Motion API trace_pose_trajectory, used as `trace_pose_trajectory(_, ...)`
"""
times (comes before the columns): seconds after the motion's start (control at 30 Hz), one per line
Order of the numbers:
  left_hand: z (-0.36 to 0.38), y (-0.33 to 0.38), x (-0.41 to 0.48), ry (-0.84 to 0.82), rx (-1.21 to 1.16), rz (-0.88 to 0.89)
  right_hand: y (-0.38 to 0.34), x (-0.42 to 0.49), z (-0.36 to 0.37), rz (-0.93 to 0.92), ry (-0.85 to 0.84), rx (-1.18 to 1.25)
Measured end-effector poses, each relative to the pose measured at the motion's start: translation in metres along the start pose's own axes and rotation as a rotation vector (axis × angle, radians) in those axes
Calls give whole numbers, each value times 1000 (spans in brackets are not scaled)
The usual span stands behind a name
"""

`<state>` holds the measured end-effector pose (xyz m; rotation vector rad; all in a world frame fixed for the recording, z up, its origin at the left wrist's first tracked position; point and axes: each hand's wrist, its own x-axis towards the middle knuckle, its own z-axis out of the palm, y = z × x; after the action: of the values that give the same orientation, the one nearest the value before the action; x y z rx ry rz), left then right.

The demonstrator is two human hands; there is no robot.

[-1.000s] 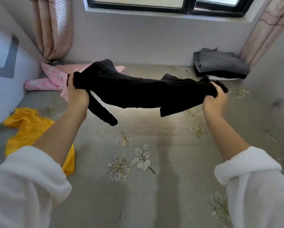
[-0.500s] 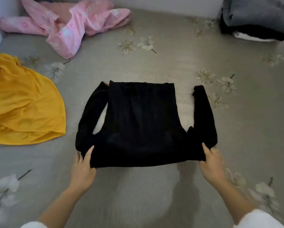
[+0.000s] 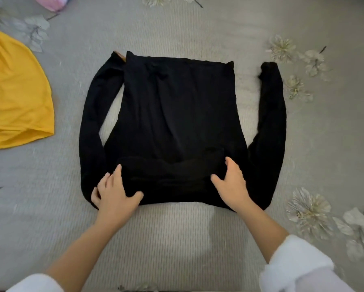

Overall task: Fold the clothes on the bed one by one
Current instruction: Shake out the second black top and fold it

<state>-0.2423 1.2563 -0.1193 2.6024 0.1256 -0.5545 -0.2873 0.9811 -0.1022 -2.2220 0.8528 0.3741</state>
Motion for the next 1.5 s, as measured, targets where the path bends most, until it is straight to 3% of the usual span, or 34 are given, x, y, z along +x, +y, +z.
trace_pose_trajectory(0.1,2,19,17,51,-96,-106,-8,17,9,108,-2,118)
trace_pose_trajectory(0.2,-10,20,6,24,-182,118,-4,4,-2,28,-6,373)
trace_pose_trajectory(0.27,-19,13,-15,-70,-176,363,4,-17,-17,-62,-198,466)
trace_pose_trajectory(0.33,-26,1,-41,-248,-81,531,15,-37,-35,-143,-538,357)
trace_pose_trajectory(0.4,-27,-14,-65,-450,4,596,28,-51,-48,-120,-841,218)
trace_pose_trajectory(0.43,-26,-20,-74,-526,28,595,33,-53,-52,-85,-901,172)
trace_pose_trajectory(0.5,-22,-26,-80,-556,8,554,39,-50,-50,-33,-833,154)
trace_pose_trajectory(0.6,-13,-19,-68,-266,-105,419,37,-37,-28,-22,-569,186)
trace_pose_trajectory(0.67,-4,-11,-53,-116,-97,327,32,-30,-5,-37,-553,95)
trace_pose_trajectory(0.77,10,-1,-33,-233,-18,283,25,-22,23,-99,-654,-97)
trace_pose_trajectory(0.83,14,8,-16,-256,43,310,12,-9,25,-139,-590,-101)
trace_pose_trajectory(1.1,-4,65,122,-5,-40,306,-53,110,-4,-179,-224,-44)
trace_pose_trajectory(1.3,-29,101,246,221,-182,168,-89,219,-21,-163,137,67)
trace_pose_trajectory(1.5,-36,129,331,340,-292,193,-112,296,-33,-246,302,63)
